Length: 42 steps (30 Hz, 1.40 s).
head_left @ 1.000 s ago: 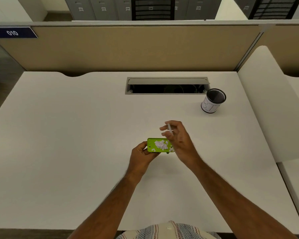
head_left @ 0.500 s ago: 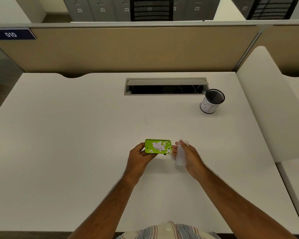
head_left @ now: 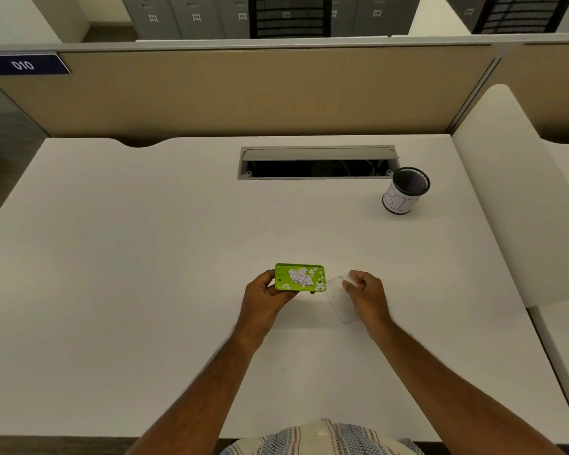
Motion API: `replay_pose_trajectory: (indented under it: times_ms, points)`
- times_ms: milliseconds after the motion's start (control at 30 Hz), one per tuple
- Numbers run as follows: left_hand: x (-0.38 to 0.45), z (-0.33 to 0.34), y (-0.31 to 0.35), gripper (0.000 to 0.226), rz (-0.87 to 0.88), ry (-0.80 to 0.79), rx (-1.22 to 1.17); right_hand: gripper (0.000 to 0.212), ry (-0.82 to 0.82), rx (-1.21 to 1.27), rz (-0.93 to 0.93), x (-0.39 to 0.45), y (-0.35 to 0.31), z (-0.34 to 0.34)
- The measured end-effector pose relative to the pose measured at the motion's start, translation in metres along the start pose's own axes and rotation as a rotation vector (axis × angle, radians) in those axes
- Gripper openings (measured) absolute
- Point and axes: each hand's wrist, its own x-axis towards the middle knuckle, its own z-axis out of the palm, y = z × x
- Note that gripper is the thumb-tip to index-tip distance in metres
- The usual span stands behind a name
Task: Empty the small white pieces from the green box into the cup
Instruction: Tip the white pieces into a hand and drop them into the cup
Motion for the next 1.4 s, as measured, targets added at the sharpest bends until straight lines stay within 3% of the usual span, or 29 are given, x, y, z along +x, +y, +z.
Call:
replay_pose_trajectory:
  times_ms: [133, 300, 467, 667, 1000, 1133, 1400]
  points:
    - [-0.001, 0.000, 0.002, 0.029, 0.007, -0.006, -0.006, 0.036, 0.057, 0.020, 0.011, 0.001, 0.004, -0.001]
    - [-0.003, -0.001, 0.006, 0.030, 0.015, -0.017, 0.000, 0.018, -0.040, 0.345, 0.051, -0.008, -0.003, 0.005]
    - [-0.003, 0.004, 0.009, 0.035, 0.041, -0.022, 0.061, 0.050, -0.265, 0.725, 0.218, -0.017, -0.027, 0.021]
    - [-0.003, 0.011, 0.016, 0.037, 0.197, -0.008, 0.267, 0.055, -0.402, 0.881, 0.318, -0.024, -0.040, 0.034]
    - [-0.006, 0.017, 0.029, 0.037, 0.391, -0.022, 0.520, 0.056, -0.398, 1.054, 0.422, -0.026, -0.040, 0.048]
    - [-0.011, 0.024, 0.039, 0.037, 0.437, -0.042, 0.593, 0.040, -0.369, 1.125, 0.501, -0.028, -0.042, 0.053]
    - [-0.024, 0.036, 0.064, 0.036, 0.545, -0.106, 0.829, 0.031, -0.362, 1.260, 0.521, -0.034, -0.047, 0.056]
